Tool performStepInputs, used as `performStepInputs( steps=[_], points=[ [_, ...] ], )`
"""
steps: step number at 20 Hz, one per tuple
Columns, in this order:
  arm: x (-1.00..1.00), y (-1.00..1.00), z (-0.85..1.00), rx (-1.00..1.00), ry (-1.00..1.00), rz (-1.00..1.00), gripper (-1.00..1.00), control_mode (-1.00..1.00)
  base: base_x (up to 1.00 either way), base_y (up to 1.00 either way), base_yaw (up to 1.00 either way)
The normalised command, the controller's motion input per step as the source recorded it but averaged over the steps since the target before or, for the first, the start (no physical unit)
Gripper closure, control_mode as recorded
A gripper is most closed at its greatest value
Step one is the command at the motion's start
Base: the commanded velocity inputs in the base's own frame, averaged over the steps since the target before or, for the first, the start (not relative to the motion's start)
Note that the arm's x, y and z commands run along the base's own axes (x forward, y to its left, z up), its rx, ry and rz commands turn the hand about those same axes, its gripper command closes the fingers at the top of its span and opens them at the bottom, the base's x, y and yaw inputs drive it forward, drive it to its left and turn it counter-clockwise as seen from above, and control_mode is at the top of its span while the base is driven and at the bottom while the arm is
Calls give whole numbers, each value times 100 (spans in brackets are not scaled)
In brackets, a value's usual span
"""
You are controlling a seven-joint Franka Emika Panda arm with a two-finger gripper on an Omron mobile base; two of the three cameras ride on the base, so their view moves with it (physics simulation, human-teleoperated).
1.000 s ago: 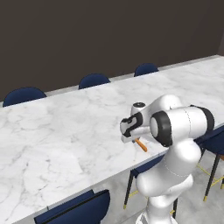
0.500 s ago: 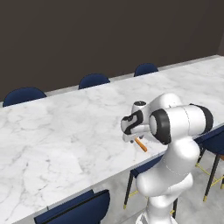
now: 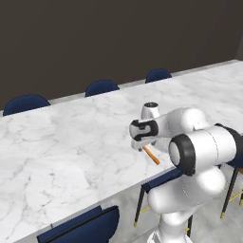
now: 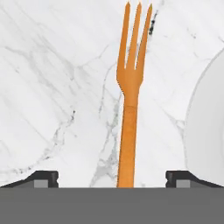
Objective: Take the fork and place it on the left side of the plate. Then take the spoon and place it on the right side of the plate. Make sure they're directly next to the plate.
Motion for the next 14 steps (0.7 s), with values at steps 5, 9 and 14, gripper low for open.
performStepInputs(
  steps=[5, 9, 14],
  points=[
    [-100, 41, 58, 0, 0, 0, -100, -100, 0, 0, 0],
    [-100, 28, 55, 3, 3, 0, -100, -100, 0, 0, 0],
    [-100, 17, 55, 5, 1, 0, -100, -100, 0, 0, 0]
  ],
)
